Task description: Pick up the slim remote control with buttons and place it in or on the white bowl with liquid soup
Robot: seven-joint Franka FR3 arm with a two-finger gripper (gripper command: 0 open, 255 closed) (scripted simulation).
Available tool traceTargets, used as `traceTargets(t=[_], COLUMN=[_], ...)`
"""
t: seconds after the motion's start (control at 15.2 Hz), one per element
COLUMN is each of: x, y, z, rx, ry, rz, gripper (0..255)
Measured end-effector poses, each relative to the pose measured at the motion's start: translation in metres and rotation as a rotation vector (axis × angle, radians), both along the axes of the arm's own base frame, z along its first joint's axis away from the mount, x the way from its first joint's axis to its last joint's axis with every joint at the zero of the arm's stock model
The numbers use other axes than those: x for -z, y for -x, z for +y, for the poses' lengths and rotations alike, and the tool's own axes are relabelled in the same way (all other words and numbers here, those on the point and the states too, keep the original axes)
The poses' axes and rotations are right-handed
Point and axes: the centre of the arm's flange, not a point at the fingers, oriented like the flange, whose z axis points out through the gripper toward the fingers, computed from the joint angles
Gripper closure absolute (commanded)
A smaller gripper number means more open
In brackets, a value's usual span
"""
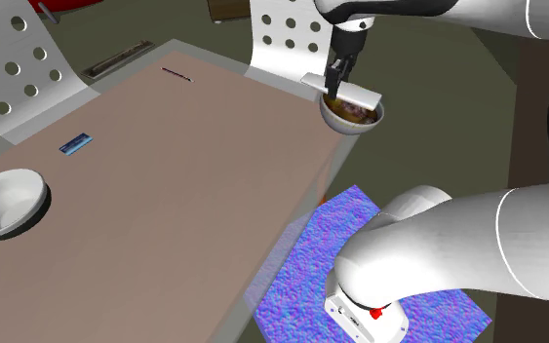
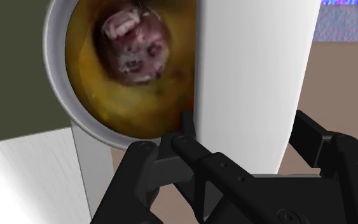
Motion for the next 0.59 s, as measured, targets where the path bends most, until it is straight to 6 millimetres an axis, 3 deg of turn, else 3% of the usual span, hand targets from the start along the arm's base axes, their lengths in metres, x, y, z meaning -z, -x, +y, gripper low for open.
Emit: traceTargets(t=[0.33, 0.59], x=[-0.001, 0.015], y=[-0.015, -0.020], z=[-0.058, -0.070], rx=[0.000, -0.001], ry=[-0.001, 0.001], rz=[0.000, 0.000], gripper=[255, 255])
